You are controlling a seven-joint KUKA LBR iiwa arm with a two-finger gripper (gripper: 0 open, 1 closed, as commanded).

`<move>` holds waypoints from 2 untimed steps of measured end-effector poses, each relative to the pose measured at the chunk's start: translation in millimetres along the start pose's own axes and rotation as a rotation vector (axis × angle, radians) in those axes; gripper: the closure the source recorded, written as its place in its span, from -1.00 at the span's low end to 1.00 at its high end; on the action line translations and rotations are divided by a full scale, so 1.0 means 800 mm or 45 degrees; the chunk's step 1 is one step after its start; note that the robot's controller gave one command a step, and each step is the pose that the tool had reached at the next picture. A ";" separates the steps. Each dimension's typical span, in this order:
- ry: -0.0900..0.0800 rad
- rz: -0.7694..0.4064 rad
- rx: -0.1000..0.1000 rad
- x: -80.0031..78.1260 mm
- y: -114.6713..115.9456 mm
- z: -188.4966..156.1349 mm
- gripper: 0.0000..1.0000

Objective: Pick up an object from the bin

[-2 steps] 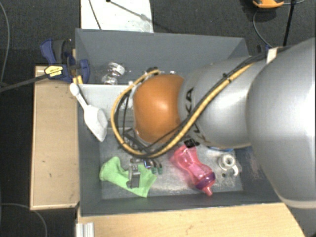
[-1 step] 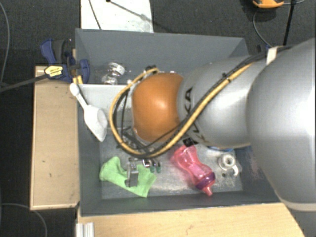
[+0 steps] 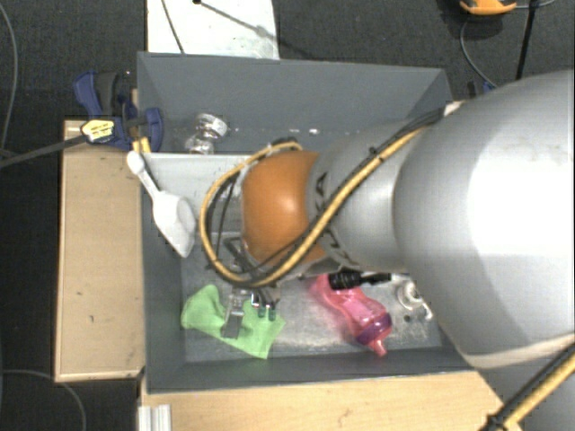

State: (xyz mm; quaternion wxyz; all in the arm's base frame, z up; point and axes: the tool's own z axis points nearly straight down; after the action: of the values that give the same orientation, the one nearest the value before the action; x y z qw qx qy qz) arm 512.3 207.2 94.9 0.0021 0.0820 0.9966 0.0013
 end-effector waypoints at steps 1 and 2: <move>0.005 -0.082 0.003 0.008 -0.023 0.031 1.00; 0.005 -0.082 0.003 0.007 -0.023 0.031 1.00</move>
Offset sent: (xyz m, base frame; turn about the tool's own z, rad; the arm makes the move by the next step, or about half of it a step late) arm 0.0000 0.0000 0.0000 0.0000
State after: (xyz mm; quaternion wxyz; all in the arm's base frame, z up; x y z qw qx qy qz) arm 503.5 190.1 70.3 0.0001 0.0499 0.9988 0.0002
